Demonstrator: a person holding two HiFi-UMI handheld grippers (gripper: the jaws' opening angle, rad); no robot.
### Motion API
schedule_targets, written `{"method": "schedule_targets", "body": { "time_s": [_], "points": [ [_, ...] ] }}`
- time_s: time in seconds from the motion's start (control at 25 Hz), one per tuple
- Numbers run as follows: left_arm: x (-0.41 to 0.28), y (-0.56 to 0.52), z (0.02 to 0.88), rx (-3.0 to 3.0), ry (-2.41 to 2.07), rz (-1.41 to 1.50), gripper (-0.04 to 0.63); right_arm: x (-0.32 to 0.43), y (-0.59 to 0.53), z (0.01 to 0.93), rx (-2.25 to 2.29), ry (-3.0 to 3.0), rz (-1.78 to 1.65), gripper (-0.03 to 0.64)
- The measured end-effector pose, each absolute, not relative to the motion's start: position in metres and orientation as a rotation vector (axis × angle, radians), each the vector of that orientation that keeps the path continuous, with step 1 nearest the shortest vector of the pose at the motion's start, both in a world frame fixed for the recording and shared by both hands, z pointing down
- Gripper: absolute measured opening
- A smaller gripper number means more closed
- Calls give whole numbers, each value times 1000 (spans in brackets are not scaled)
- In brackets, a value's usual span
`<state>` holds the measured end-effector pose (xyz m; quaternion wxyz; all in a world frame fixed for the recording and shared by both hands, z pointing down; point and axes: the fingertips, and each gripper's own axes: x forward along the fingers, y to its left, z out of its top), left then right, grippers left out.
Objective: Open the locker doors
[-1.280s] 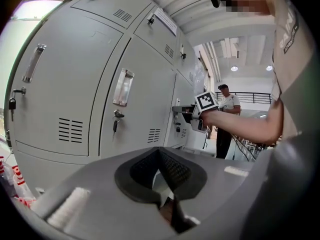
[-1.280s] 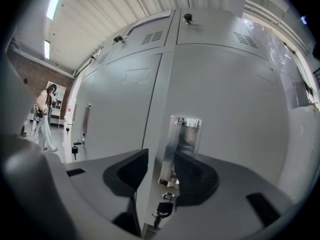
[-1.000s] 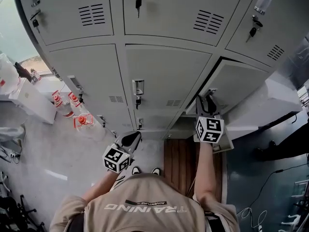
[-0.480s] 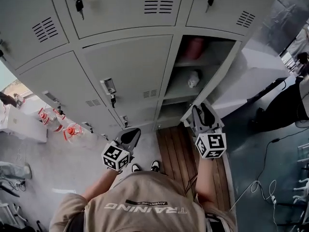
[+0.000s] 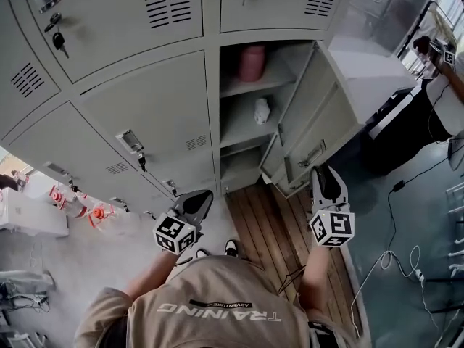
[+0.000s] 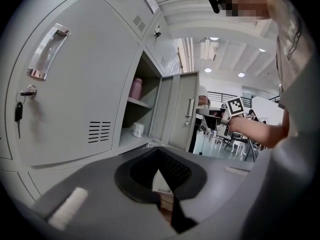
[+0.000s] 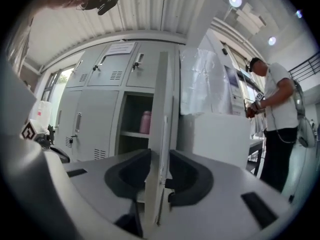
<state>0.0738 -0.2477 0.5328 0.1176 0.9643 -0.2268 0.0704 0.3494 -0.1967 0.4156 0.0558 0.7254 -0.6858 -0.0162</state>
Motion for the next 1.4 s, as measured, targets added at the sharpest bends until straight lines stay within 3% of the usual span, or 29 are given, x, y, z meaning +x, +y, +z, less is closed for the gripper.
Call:
{"method": "schedule_targets", "body": {
  "time_s": [0.24, 0.88, 1.08, 1.4],
  "points": [
    [83, -257, 529, 2828, -693, 212, 6, 426, -191, 420, 2364, -1832, -53, 20],
    [54, -247, 540, 2692, -974, 243, 6, 501, -204, 441, 2396, -1702, -106, 18],
    [24, -231, 543, 2668, -1050, 251, 6, 458, -198, 501, 2302, -1800, 94, 17],
    [-44, -189, 530, 2667, -1130, 175, 6, 283, -198, 528, 1983, -2185, 199, 12]
  ]
}}
